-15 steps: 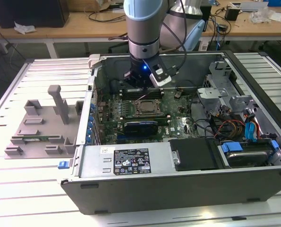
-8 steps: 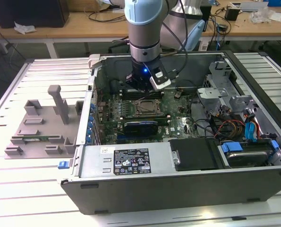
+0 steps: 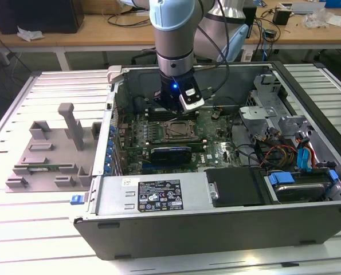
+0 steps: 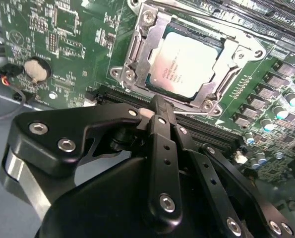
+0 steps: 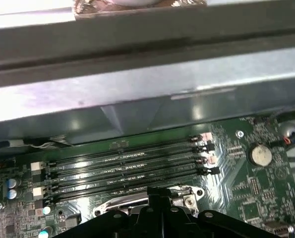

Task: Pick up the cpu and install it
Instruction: 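Install the first cpu locking lever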

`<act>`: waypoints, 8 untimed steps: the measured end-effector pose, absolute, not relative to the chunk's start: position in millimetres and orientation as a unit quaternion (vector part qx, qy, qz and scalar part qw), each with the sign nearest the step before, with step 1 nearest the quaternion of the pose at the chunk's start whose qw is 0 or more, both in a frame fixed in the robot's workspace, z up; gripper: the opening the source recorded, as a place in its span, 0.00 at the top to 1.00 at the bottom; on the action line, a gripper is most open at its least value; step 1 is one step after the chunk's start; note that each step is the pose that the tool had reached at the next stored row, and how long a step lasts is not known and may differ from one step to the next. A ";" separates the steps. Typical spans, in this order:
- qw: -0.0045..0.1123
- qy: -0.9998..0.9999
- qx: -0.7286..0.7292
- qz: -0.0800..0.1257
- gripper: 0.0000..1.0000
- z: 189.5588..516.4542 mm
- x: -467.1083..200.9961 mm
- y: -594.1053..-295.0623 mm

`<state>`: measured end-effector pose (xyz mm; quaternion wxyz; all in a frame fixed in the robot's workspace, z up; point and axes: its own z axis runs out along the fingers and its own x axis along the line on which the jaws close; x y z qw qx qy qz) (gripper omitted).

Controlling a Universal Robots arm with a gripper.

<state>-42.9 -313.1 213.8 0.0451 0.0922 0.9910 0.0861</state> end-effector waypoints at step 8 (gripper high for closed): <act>0.060 0.990 0.097 0.082 0.89 212.0 -54.0 -304.8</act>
